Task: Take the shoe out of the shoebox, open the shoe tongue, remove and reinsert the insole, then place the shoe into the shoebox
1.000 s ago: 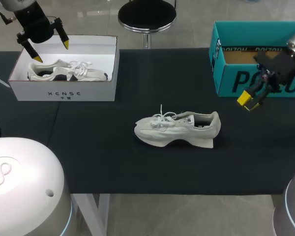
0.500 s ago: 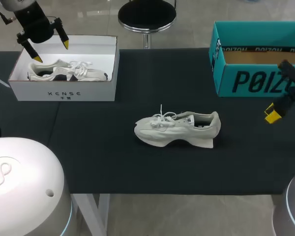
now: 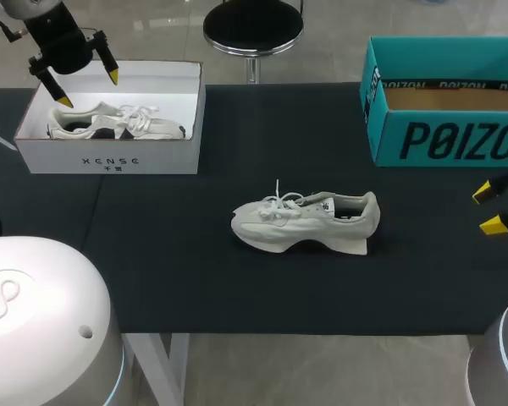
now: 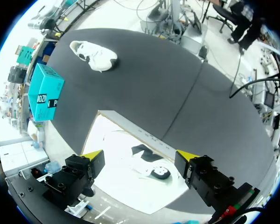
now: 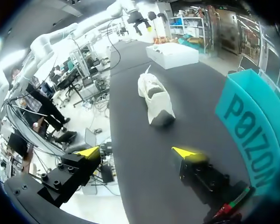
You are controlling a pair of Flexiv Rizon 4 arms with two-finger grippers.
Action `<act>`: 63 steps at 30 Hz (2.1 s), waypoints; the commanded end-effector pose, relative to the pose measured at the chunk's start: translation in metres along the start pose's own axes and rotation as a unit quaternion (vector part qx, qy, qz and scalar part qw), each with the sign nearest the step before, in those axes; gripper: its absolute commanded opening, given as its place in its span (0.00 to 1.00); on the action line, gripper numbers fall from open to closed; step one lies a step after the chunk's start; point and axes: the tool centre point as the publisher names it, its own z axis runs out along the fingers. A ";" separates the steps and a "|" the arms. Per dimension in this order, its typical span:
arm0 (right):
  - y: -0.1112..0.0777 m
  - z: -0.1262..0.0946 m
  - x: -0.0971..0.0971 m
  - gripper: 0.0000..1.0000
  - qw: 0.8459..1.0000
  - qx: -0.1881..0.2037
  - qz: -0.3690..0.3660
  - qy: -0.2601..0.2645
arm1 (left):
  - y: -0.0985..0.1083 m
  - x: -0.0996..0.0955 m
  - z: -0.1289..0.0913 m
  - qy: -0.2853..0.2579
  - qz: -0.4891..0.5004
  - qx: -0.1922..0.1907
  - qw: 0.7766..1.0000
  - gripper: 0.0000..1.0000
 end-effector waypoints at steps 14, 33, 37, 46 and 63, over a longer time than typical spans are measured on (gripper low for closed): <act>0.016 0.010 -0.005 1.00 0.996 -0.042 -0.065 0.032 | -0.001 0.001 0.000 0.001 0.000 -0.001 1.000 1.00; 0.043 0.064 -0.002 1.00 0.935 -0.202 -0.288 -0.034 | -0.001 0.001 0.000 0.001 0.000 -0.001 1.000 1.00; 0.034 0.068 -0.006 1.00 0.952 -0.202 -0.226 -0.048 | -0.001 0.001 0.000 0.001 0.000 -0.001 1.000 1.00; 0.022 0.078 -0.016 1.00 0.974 -0.187 -0.105 -0.078 | -0.001 0.001 0.000 0.001 0.000 -0.001 1.000 1.00; -0.001 0.100 -0.049 1.00 0.977 -0.186 -0.072 -0.070 | -0.001 0.001 0.000 0.001 0.000 -0.001 1.000 1.00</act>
